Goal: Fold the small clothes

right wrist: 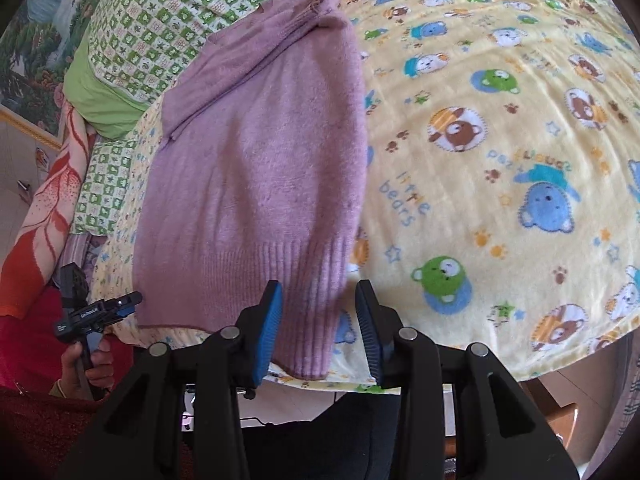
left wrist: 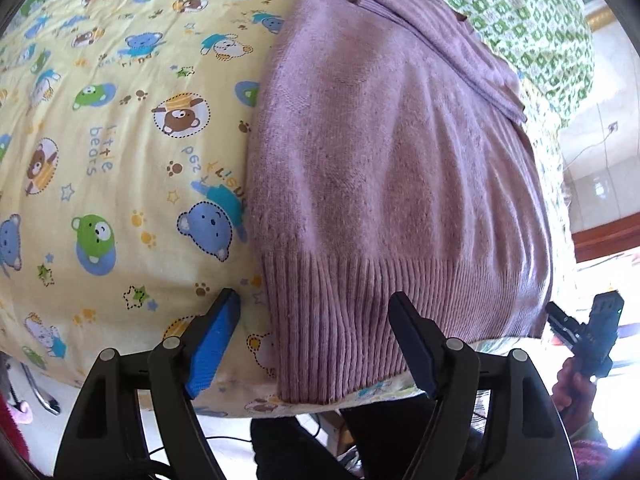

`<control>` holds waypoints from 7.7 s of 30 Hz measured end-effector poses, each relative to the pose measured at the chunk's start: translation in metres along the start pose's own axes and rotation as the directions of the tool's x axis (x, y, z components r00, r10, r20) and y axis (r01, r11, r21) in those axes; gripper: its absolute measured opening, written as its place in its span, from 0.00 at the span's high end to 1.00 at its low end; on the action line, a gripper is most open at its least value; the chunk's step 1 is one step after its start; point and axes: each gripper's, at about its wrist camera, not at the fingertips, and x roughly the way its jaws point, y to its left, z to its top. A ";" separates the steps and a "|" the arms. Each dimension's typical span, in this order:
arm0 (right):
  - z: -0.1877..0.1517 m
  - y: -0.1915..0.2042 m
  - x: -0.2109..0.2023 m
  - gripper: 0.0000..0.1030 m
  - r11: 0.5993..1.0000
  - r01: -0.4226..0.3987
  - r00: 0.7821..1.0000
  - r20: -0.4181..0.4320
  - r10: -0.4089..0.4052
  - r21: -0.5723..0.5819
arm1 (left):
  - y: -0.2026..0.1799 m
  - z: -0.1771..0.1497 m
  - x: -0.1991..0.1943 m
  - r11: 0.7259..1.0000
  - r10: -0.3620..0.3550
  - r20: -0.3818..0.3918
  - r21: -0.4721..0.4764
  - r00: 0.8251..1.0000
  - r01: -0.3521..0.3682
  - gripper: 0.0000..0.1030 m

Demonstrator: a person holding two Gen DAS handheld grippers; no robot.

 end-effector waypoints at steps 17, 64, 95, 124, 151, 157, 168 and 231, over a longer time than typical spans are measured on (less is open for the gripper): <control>0.005 -0.004 -0.011 0.93 0.996 -0.089 0.996 0.026 0.089 0.027 | -0.007 -0.004 -0.017 0.991 -0.135 0.068 0.030 0.989 0.133 0.95; 0.437 0.014 0.122 0.93 0.998 -0.057 0.966 0.252 0.052 0.012 | -0.085 0.476 0.081 0.983 -0.182 0.350 0.035 0.919 0.181 0.95; 0.382 0.085 0.101 0.56 0.971 -0.041 0.962 0.251 0.102 -0.236 | -0.161 0.377 0.067 0.914 -0.247 0.174 0.370 0.953 0.169 0.46; 0.467 0.053 0.196 0.73 0.955 0.245 0.922 0.345 -0.176 -0.166 | -0.152 0.486 0.138 0.919 0.152 0.346 0.294 0.926 -0.261 0.65; 0.396 0.065 0.173 0.71 0.933 0.177 0.960 0.263 -0.093 -0.314 | -0.137 0.542 0.137 0.859 0.417 0.372 0.136 0.829 -0.493 0.44; 0.401 0.058 0.150 0.72 0.957 0.171 0.948 0.304 -0.095 -0.235 | -0.097 0.522 0.096 0.901 0.375 0.383 0.063 0.844 -0.429 0.47; 0.360 0.078 0.128 0.61 0.959 0.073 0.964 0.265 0.003 -0.275 | -0.116 0.410 0.066 0.961 0.134 0.356 0.183 0.925 -0.209 0.46; 0.384 0.220 0.196 0.35 0.918 -0.257 0.966 -0.112 0.233 -0.303 | -0.142 0.293 0.082 0.982 -0.173 0.323 -0.018 0.930 0.189 0.85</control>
